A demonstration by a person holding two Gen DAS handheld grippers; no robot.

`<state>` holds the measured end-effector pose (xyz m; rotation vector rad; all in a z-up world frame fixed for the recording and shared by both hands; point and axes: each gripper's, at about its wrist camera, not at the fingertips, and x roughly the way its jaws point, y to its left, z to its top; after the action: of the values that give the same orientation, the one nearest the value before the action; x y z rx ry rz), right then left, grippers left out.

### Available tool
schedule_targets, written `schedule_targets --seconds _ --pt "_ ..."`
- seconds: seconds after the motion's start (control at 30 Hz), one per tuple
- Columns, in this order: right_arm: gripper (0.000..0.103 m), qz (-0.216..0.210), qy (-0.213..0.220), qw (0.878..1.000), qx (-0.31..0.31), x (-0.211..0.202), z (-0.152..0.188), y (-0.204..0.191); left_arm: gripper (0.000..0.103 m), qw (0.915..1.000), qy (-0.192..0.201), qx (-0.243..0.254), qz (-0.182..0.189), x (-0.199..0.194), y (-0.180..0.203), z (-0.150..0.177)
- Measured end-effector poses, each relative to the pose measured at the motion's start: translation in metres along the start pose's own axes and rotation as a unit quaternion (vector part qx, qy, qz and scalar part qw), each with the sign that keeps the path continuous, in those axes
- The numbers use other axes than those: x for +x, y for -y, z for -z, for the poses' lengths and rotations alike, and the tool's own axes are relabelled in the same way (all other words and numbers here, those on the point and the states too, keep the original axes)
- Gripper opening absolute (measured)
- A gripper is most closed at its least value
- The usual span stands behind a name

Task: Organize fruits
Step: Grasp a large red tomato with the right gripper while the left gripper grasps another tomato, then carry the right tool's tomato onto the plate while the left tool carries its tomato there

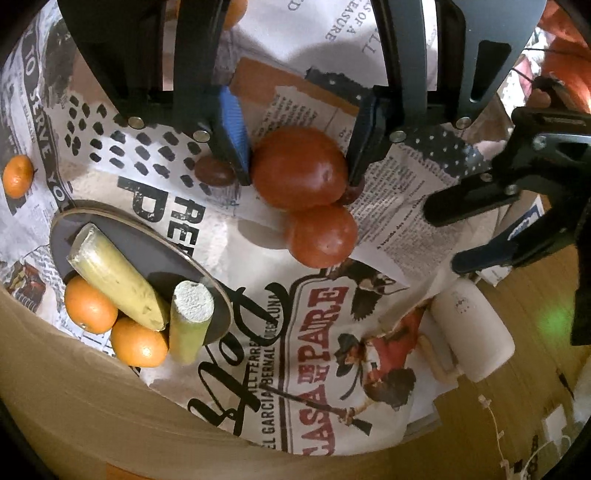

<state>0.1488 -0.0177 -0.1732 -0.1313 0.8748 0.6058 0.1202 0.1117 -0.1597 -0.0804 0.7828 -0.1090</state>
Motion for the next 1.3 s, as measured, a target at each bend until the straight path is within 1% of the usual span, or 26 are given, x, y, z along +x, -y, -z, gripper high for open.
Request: schedule_targets --seconds 0.13,0.27,0.37,0.43,0.67,0.7,0.73,0.87,0.97,1.13,1.3 --pt "0.047 0.011 0.029 1.0 0.002 -0.019 0.002 0.004 0.081 0.9998 -0.011 0.014 0.004 0.013 0.013 -0.005" --pt "0.047 0.025 0.056 0.998 0.013 -0.043 0.006 0.019 0.08 0.9993 -0.02 0.03 0.003 0.029 0.028 -0.013" --pt "0.047 0.033 0.069 0.997 0.027 -0.056 0.008 0.034 0.075 0.999 -0.02 0.04 -0.006 0.037 0.035 -0.017" --pt "0.047 0.041 0.078 0.995 0.038 -0.064 0.011 0.045 0.068 0.9986 -0.031 0.042 -0.008 0.046 0.037 -0.02" --pt "0.047 0.056 0.087 0.993 0.061 -0.077 0.019 0.076 0.054 0.9972 -0.065 0.036 -0.007 0.071 0.041 -0.022" --pt "0.047 0.055 0.088 0.993 0.063 -0.077 0.019 0.079 0.049 0.9969 -0.071 0.034 -0.002 0.074 0.041 -0.022" --pt "0.047 0.054 0.088 0.993 0.064 -0.077 0.02 0.082 0.049 0.9968 -0.072 0.033 -0.002 0.075 0.041 -0.022" --pt "0.047 0.052 0.09 0.992 0.065 -0.077 0.02 0.089 0.049 0.9968 -0.072 0.036 -0.008 0.074 0.044 -0.022" --pt "0.047 0.051 0.091 0.992 0.066 -0.078 0.019 0.094 0.049 0.9973 -0.068 0.029 -0.004 0.069 0.044 -0.026" --pt "0.047 0.05 0.095 0.992 0.07 -0.079 0.017 0.102 0.048 0.9982 -0.054 0.026 0.008 0.06 0.049 -0.041" --pt "0.047 0.055 0.1 0.991 0.071 -0.083 0.011 0.109 0.048 0.9988 -0.029 0.035 0.02 0.05 0.064 -0.061"
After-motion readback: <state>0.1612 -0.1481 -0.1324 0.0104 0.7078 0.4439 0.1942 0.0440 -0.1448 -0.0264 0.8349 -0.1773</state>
